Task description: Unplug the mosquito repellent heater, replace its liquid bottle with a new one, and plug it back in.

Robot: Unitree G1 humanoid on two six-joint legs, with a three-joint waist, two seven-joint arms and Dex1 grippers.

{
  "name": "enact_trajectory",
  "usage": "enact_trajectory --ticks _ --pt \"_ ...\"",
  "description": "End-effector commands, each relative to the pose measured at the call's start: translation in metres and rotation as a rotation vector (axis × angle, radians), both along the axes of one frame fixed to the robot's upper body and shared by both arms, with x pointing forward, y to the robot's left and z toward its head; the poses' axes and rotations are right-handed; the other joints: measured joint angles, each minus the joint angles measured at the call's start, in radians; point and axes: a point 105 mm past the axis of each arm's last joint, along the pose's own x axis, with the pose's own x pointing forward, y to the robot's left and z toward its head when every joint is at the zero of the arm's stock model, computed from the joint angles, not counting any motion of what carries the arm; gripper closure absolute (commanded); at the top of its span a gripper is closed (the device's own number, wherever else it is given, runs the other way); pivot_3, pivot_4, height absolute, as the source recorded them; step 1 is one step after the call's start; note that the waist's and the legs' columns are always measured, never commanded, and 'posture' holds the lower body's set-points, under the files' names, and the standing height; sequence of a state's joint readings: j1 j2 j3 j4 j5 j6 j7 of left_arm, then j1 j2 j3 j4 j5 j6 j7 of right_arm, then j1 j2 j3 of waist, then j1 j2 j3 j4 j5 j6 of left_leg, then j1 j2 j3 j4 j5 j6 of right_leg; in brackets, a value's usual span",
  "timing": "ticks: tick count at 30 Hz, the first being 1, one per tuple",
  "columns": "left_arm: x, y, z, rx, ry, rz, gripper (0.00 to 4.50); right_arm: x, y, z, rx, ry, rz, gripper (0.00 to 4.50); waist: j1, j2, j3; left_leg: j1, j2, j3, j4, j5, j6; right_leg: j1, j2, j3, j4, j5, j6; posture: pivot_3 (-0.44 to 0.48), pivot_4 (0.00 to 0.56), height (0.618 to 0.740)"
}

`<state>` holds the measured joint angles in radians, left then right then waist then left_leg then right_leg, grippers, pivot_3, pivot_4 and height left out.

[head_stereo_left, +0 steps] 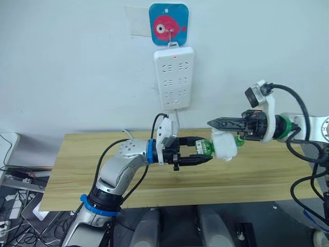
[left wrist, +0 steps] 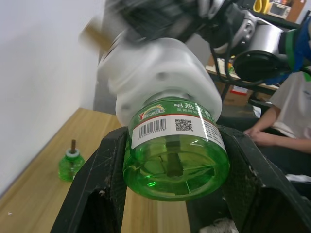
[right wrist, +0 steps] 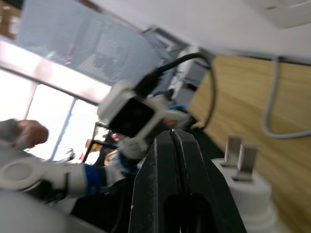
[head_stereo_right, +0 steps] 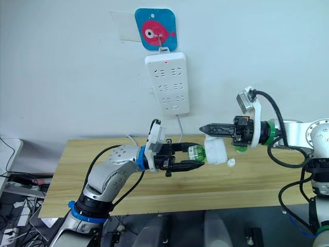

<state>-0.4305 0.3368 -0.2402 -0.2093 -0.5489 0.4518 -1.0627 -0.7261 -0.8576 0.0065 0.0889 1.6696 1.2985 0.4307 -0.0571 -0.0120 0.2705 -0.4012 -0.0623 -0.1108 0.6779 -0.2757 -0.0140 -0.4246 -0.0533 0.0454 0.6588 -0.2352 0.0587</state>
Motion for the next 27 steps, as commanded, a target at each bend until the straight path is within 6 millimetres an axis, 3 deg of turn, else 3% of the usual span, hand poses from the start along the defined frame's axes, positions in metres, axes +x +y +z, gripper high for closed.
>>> enact_trajectory --ticks 1,8,16,19,27 --pt "-0.012 -0.001 0.013 -0.035 -0.029 -0.057 2.27 0.009 -0.005 0.0 -0.012 -0.032 -0.024 4.49 0.0 0.0 0.0 0.0 0.0 0.0 0.0 0.0 0.0 0.0 0.0 0.0 0.0 0.0 0.0 -0.101 0.218 0.74" --pt "-0.014 0.001 0.018 -0.047 -0.01 -0.051 2.27 0.008 -0.013 -0.029 -0.073 0.02 -0.01 4.49 0.001 0.0 0.0 0.0 0.0 -0.001 0.0 0.0 0.0 0.0 0.0 0.0 0.0 0.0 0.0 -0.084 0.223 0.74" --pt "0.006 0.005 0.029 -0.118 0.018 0.06 2.27 -0.034 -0.018 -0.06 -0.124 0.132 0.112 4.49 0.005 0.0 0.0 0.0 0.0 -0.001 0.0 0.0 0.0 0.0 0.0 0.0 0.0 0.0 0.0 -0.082 0.223 0.74" --pt "0.009 0.006 0.03 -0.115 0.013 0.075 2.27 -0.045 -0.016 -0.06 -0.097 0.156 0.15 4.49 0.006 0.0 0.0 0.0 0.0 -0.001 0.0 0.0 0.0 0.0 0.0 0.0 0.0 0.0 0.0 -0.089 0.219 0.74" --pt "0.014 0.005 0.021 -0.078 0.011 0.09 2.27 -0.066 -0.012 -0.027 0.028 0.157 0.263 4.49 0.002 0.0 0.0 0.0 0.0 -0.001 0.0 0.0 0.0 0.0 0.0 0.0 0.0 0.0 0.0 -0.109 0.21 0.74"
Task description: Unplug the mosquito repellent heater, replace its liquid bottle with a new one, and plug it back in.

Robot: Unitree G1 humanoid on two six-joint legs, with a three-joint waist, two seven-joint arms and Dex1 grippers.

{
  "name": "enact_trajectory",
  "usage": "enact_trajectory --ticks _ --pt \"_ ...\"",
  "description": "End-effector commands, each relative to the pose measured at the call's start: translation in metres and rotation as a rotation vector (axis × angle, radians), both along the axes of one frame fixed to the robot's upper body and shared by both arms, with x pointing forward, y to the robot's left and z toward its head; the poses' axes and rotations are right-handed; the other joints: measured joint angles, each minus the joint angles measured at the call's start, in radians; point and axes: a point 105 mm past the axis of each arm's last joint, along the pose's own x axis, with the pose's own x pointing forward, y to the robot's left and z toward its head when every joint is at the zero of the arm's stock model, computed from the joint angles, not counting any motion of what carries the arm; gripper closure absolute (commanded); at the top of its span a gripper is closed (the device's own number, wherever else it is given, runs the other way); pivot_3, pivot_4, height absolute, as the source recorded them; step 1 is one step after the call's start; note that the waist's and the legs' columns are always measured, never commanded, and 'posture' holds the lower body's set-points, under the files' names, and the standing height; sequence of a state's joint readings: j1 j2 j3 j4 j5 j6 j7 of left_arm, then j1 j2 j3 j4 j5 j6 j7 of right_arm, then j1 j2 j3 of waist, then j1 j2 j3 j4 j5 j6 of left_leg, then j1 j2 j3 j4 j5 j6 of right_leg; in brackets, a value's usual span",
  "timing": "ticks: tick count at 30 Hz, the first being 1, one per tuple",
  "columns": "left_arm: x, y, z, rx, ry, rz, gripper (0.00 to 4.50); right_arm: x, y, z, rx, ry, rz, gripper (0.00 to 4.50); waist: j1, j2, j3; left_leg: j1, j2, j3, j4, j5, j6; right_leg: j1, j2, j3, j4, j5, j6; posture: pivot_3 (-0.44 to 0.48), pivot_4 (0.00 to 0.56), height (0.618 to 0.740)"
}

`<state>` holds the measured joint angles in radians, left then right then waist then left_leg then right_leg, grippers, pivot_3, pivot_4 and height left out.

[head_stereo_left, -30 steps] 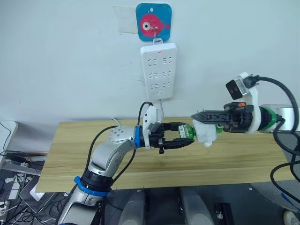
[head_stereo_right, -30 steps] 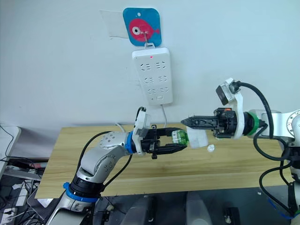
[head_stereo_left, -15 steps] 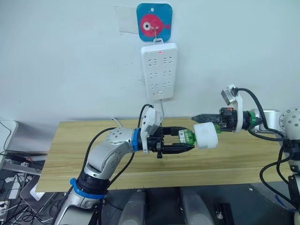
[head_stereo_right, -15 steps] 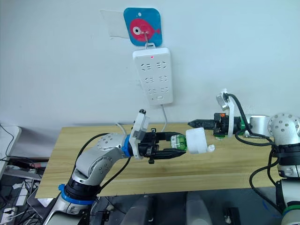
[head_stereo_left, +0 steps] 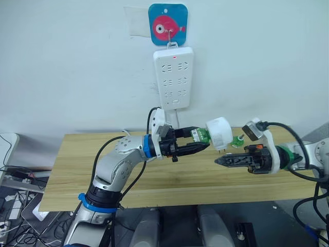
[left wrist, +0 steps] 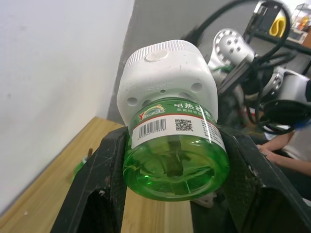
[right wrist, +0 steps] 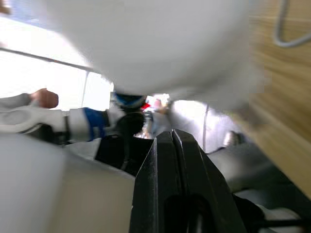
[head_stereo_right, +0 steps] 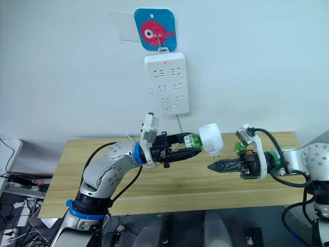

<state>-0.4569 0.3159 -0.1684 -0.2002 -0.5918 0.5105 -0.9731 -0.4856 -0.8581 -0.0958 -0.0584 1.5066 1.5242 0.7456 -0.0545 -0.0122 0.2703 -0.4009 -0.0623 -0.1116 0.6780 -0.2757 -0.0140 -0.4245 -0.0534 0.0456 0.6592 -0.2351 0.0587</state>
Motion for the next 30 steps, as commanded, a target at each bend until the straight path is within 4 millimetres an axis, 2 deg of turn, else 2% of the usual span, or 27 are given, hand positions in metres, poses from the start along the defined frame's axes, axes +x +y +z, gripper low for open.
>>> enact_trajectory --ticks 1,6,11,14,17,20,27,30 --pt "-0.002 -0.004 0.009 -0.029 -0.028 -0.019 2.27 -0.013 0.001 0.019 0.032 -0.037 0.059 4.49 0.0 0.0 0.0 0.0 0.0 0.0 0.0 0.0 0.0 0.0 0.0 0.0 0.0 0.0 0.0 -0.111 0.207 0.74" --pt "-0.005 -0.004 0.017 -0.054 -0.028 -0.052 2.27 -0.012 -0.007 0.003 -0.055 -0.033 -0.006 4.49 0.0 -0.001 -0.001 0.0 0.0 0.0 0.0 0.0 0.0 0.0 0.0 -0.001 0.0 0.0 0.0 -0.111 0.207 0.74" --pt "-0.011 -0.003 0.02 -0.053 -0.006 -0.093 2.27 0.016 -0.022 -0.014 -0.124 -0.05 -0.17 4.49 0.0 -0.001 -0.002 0.0 0.0 0.001 0.0 0.0 0.0 0.0 0.0 0.0 0.0 0.0 0.0 -0.111 0.2 0.74" --pt "-0.016 -0.004 0.021 -0.048 0.006 -0.118 2.27 0.034 -0.02 -0.022 -0.14 -0.099 -0.248 4.49 -0.003 -0.001 -0.002 0.0 0.0 0.001 0.0 0.0 0.0 0.0 0.0 0.0 0.0 0.0 0.0 -0.108 0.202 0.74" --pt "-0.017 -0.004 0.02 -0.041 0.012 -0.122 2.27 0.04 -0.014 -0.02 -0.108 -0.105 -0.249 4.49 -0.003 -0.001 -0.002 0.0 0.0 0.001 0.0 0.0 0.0 -0.001 0.0 0.001 0.001 0.0 0.0 -0.099 0.205 0.74" --pt "-0.017 -0.002 0.017 -0.029 0.018 -0.114 2.27 0.038 -0.008 -0.012 -0.068 -0.102 -0.211 4.49 -0.003 -0.001 -0.002 0.0 0.0 0.001 0.0 0.0 0.0 -0.001 0.0 0.001 0.001 0.0 0.0 -0.097 0.207 0.74" --pt "-0.013 0.0 0.009 -0.007 0.014 -0.074 2.27 0.006 0.002 0.013 0.037 -0.047 -0.004 4.49 -0.001 -0.001 -0.002 0.0 0.0 0.0 0.0 0.0 0.0 0.0 0.0 0.001 0.001 0.0 0.0 -0.091 0.212 0.74" --pt "-0.01 0.0 0.007 0.003 0.003 -0.059 2.27 -0.001 0.004 0.022 0.072 -0.035 0.049 4.49 -0.001 -0.001 -0.002 0.0 0.0 0.0 0.0 0.0 0.0 0.0 0.0 0.001 0.001 0.0 0.0 -0.092 0.211 0.74"
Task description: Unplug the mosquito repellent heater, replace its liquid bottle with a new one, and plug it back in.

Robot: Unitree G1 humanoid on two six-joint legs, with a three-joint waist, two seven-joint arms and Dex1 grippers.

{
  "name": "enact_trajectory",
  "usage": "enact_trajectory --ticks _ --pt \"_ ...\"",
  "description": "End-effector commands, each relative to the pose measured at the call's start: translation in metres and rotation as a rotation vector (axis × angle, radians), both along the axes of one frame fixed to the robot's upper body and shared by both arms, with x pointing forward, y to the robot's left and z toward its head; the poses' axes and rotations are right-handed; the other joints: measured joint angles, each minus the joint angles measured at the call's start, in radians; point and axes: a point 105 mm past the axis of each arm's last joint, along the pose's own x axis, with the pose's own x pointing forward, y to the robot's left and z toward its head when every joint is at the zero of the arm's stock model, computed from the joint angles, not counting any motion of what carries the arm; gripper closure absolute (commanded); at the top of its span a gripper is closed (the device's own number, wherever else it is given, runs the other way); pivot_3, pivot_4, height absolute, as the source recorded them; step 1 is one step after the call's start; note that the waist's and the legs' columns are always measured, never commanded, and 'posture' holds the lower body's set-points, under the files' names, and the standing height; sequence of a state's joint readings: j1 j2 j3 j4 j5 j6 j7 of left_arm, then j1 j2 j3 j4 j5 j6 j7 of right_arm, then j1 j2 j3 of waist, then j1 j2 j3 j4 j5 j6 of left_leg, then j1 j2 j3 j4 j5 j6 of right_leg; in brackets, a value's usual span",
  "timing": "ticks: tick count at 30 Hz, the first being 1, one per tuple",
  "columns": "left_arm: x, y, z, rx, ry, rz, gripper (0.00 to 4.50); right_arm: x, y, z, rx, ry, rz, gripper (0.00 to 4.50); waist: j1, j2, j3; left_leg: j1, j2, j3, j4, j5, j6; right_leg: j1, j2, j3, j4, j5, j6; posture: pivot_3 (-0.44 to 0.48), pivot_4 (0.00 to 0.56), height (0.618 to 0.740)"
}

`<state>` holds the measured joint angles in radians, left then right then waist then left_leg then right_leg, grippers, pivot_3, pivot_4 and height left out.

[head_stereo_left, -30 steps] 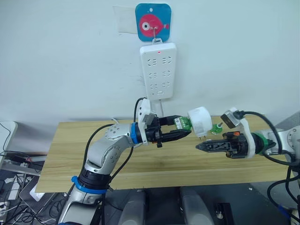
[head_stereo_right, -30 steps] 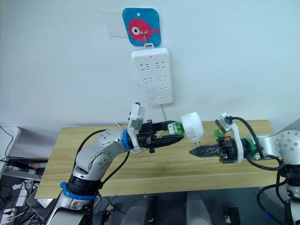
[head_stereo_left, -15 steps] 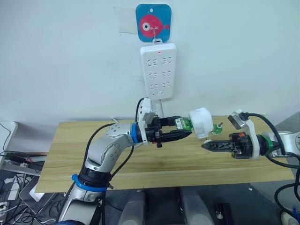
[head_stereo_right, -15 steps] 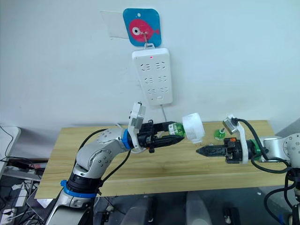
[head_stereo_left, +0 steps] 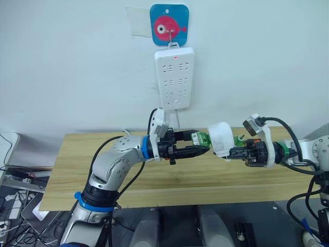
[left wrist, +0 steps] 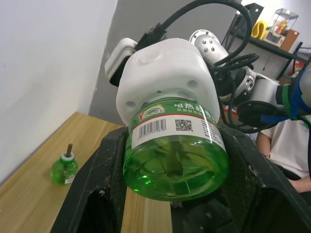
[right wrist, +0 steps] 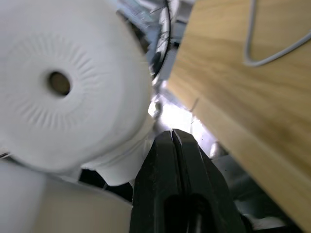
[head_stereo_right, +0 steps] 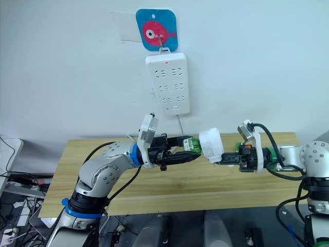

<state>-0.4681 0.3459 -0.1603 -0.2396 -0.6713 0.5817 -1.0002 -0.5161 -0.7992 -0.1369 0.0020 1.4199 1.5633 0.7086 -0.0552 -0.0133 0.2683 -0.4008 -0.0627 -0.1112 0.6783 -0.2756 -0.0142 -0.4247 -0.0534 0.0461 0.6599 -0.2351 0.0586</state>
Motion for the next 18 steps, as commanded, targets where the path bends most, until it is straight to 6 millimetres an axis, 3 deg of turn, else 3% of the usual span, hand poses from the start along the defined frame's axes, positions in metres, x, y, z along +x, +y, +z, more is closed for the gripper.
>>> enact_trajectory --ticks 1,9,13,18 --pt "0.001 -0.001 -0.001 0.013 -0.033 0.022 2.27 -0.017 0.009 0.032 0.109 -0.052 0.137 4.49 0.0 0.0 0.0 0.0 0.0 0.0 0.0 0.0 0.0 0.0 0.0 0.0 0.0 0.0 0.0 -0.094 0.21 0.74" --pt "0.003 -0.001 -0.003 0.021 -0.041 0.023 2.27 -0.016 0.015 0.05 0.188 -0.04 0.145 4.49 -0.001 0.0 0.0 0.0 0.0 0.0 0.0 0.0 0.0 0.0 0.0 0.0 0.0 0.0 0.0 -0.104 0.208 0.74" --pt "0.003 -0.002 -0.002 0.014 -0.038 0.025 2.27 -0.023 0.015 0.038 0.129 -0.035 0.123 4.49 -0.001 0.0 0.0 0.0 0.0 0.001 0.0 0.0 0.0 0.0 0.0 0.0 0.0 0.0 0.0 -0.104 0.209 0.74" --pt "-0.002 0.006 -0.004 0.016 0.065 -0.011 2.27 -0.02 0.005 0.004 -0.145 -0.215 0.039 4.32 -0.001 0.0 0.0 0.0 0.0 0.0 0.0 0.0 0.0 0.0 0.0 -0.001 0.0 0.0 0.0 -0.103 0.21 0.74"
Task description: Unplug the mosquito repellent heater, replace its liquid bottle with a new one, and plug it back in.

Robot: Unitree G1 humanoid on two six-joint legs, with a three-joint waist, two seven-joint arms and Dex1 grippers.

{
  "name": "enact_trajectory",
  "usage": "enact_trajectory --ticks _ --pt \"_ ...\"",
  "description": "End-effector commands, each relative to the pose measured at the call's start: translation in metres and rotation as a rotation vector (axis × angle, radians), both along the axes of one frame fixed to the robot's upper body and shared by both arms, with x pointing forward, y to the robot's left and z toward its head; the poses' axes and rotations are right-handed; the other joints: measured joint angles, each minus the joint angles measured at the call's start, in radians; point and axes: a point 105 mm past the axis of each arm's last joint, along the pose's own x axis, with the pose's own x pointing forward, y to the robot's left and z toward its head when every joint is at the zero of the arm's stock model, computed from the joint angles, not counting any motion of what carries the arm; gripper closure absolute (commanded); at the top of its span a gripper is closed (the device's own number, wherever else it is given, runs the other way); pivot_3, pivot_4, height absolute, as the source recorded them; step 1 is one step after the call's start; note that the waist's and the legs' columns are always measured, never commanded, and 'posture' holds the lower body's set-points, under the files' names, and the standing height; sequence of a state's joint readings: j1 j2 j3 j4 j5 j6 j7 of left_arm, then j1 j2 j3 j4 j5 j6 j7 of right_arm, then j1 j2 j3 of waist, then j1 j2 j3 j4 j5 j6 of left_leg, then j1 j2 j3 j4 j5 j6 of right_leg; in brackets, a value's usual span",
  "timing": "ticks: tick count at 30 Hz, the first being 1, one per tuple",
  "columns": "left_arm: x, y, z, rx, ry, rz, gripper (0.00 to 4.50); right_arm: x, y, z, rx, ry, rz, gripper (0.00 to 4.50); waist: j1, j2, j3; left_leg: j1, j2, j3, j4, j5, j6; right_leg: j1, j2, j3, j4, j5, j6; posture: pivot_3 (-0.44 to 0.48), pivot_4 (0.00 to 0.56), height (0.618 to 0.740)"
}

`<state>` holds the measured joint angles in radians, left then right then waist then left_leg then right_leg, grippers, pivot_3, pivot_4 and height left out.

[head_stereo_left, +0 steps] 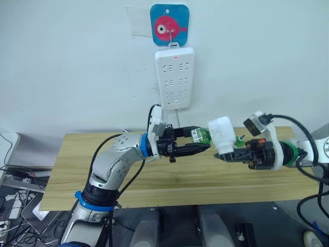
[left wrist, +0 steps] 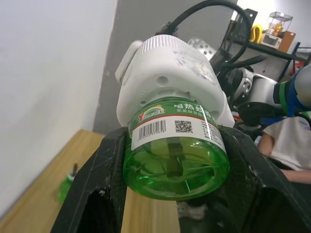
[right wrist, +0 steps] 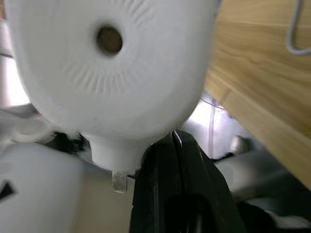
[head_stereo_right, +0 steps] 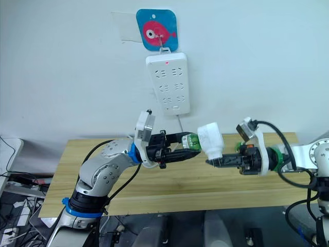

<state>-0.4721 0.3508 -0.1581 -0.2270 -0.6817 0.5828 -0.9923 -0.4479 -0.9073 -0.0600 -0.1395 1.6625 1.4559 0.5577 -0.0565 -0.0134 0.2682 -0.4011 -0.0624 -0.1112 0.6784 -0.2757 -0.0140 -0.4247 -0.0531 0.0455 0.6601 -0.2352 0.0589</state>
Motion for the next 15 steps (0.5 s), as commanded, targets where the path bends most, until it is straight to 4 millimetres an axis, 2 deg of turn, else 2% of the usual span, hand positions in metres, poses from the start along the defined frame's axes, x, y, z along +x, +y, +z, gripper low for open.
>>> enact_trajectory --ticks 1,3,8,10,13,15 --pt "-0.006 0.011 -0.008 0.033 0.104 -0.039 2.27 0.01 -0.014 -0.01 -0.185 -0.283 -0.038 4.13 0.0 0.0 0.0 0.0 0.0 0.0 0.0 0.0 0.0 0.0 0.0 0.0 0.0 0.0 0.0 -0.104 0.208 0.74" --pt "-0.005 0.024 -0.013 0.05 0.202 -0.049 2.27 0.017 -0.028 -0.023 -0.324 -0.52 0.012 3.59 -0.002 0.0 0.0 0.0 0.0 0.0 0.0 0.0 0.0 0.0 0.001 0.0 0.0 -0.001 0.001 -0.109 0.206 0.74" --pt "-0.004 0.051 -0.016 0.041 0.408 -0.073 2.27 0.036 -0.036 -0.024 -0.37 -0.978 0.07 1.84 -0.011 0.0 -0.001 0.001 0.001 0.002 0.0 0.0 -0.001 0.0 0.002 -0.001 0.001 -0.001 0.002 -0.129 0.203 0.74" --pt "-0.006 0.056 -0.018 0.038 0.496 -0.099 2.27 0.04 -0.036 -0.028 -0.382 -1.115 0.12 1.12 -0.015 0.0 -0.001 0.001 0.001 0.001 0.0 0.002 -0.004 0.0 0.001 0.0 0.001 -0.001 0.002 -0.133 0.2 0.74" --pt "-0.011 0.058 -0.02 0.049 0.56 -0.136 2.27 0.042 -0.032 -0.031 -0.357 -1.225 0.159 0.02 -0.018 0.0 -0.001 0.001 0.0 0.0 0.0 0.002 -0.005 0.0 0.001 0.0 0.001 -0.001 0.002 -0.137 0.199 0.74" --pt "-0.015 0.057 -0.02 0.045 0.602 -0.169 2.27 0.044 -0.022 -0.023 -0.319 -1.416 0.199 0.02 -0.02 0.0 -0.001 0.001 0.0 -0.001 0.0 0.003 -0.005 0.0 0.0 0.0 0.001 -0.001 0.001 -0.139 0.197 0.74"
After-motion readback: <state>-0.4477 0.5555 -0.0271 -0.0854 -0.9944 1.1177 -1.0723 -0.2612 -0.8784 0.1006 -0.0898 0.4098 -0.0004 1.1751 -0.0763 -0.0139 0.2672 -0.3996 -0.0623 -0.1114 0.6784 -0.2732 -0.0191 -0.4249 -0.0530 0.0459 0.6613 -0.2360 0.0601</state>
